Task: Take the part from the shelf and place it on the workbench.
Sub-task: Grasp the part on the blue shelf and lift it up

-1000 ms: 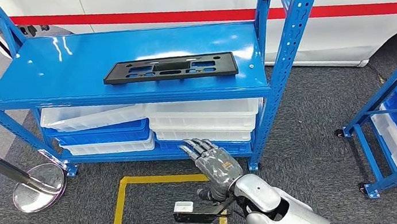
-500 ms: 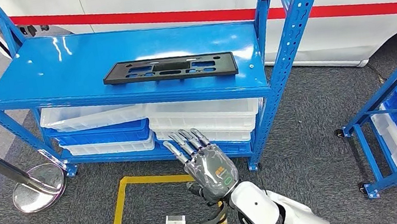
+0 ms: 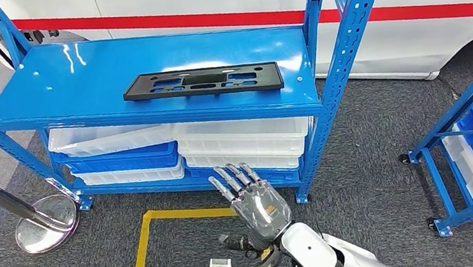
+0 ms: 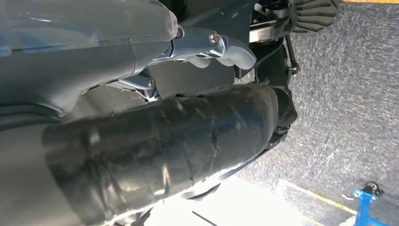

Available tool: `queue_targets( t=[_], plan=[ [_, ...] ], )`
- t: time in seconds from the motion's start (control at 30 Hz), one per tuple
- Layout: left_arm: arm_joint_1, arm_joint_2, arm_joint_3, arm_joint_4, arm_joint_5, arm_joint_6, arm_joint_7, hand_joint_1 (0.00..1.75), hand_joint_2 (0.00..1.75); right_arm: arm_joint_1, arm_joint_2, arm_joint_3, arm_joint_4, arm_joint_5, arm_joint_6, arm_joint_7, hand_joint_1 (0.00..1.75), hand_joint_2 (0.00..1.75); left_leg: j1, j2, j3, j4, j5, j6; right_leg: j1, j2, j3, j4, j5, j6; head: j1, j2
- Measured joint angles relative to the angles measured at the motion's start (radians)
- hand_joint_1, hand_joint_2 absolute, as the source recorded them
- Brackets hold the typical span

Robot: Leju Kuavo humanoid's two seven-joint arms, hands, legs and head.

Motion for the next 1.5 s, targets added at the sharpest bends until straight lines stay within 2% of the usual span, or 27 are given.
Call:
queue_targets(
  t=[0.2,0.7,1.5],
  plan=[
    [-0.004,-0.001,-0.007,0.0,0.005,0.034,0.009,0.0,0.0,0.019,0.01,0.0,0.069,0.0,-0.002,0.013,0.0,0.0,0.0,0.0,0.0,0.0,0.0,0.0,0.0,0.0,0.0,0.0,0.0,0.0,0.0,0.0],
    [-0.014,-0.005,-0.02,0.0,0.016,0.102,0.034,0.0,0.0,0.042,0.035,-0.002,0.135,0.017,0.003,0.031,0.0,0.0,0.0,0.0,0.0,0.0,0.0,0.0,0.0,-0.001,0.0,0.0,0.0,0.0,0.0,0.0],
    [-0.02,-0.008,-0.035,0.001,0.024,0.117,0.03,0.0,0.0,0.045,0.051,-0.003,0.146,0.035,0.027,0.045,0.0,0.0,0.0,0.0,0.0,0.0,0.0,0.0,0.0,0.0,0.0,0.0,0.0,0.0,0.0,0.0]
  ],
)
